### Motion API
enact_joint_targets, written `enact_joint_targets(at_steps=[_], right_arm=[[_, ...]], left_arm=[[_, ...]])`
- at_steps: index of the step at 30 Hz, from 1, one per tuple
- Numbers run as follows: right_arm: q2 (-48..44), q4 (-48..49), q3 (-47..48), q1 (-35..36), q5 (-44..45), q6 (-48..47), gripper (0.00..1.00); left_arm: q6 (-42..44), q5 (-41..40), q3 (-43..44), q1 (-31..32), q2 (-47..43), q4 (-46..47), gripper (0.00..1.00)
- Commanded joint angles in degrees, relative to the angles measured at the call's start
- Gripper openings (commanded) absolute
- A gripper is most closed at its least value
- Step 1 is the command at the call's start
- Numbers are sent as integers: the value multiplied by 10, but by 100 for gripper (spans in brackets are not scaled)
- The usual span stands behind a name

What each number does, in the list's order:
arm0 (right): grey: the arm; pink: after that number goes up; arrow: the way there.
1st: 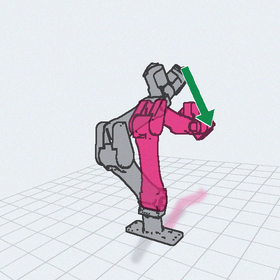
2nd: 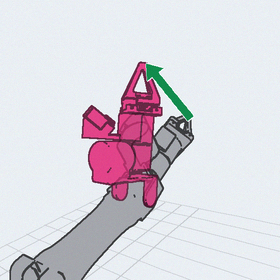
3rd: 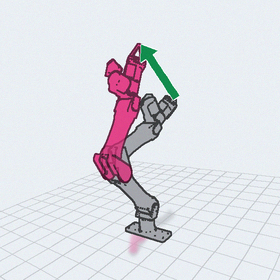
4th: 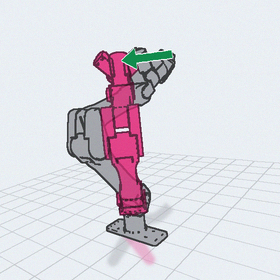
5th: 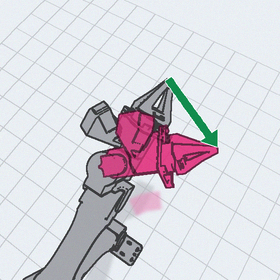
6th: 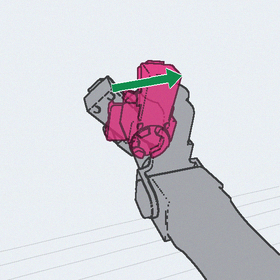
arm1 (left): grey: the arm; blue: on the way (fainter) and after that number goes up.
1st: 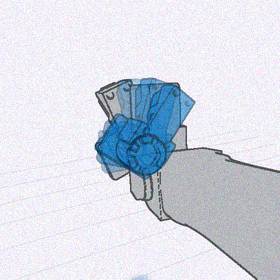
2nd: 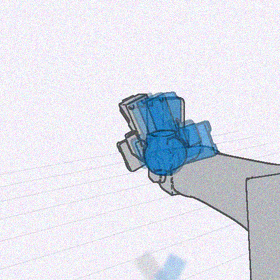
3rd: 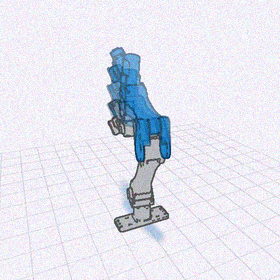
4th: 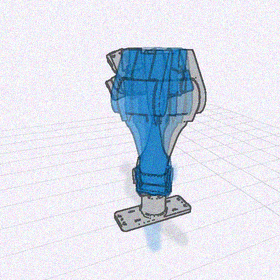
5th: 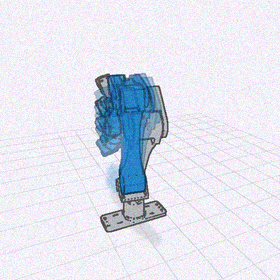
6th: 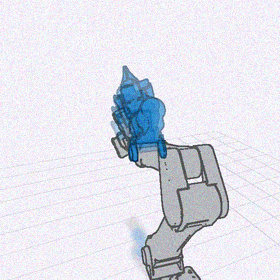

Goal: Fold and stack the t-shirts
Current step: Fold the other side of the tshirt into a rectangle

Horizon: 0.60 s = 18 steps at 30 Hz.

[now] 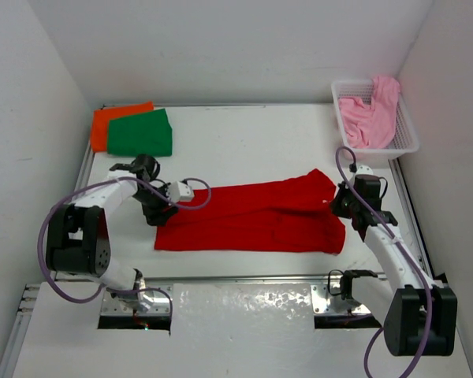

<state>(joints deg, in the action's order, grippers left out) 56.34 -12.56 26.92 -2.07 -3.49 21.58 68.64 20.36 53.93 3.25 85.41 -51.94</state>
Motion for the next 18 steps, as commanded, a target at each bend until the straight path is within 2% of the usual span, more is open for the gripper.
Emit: enact_joint_targets(at_steps=[1, 3, 11, 18], right_arm=[[-9, 9, -3, 0, 5, -2, 0], [-6, 9, -3, 0, 4, -2, 0], [3, 12, 1, 0, -1, 1, 0], [4, 10, 0, 0, 2, 2, 0]], left_arm=[[33, -32, -45, 13, -25, -6, 52], [22, -65, -76, 24, -40, 32, 52], [-27, -130, -102, 29, -50, 145, 46], [-33, -117, -106, 30, -43, 152, 42]])
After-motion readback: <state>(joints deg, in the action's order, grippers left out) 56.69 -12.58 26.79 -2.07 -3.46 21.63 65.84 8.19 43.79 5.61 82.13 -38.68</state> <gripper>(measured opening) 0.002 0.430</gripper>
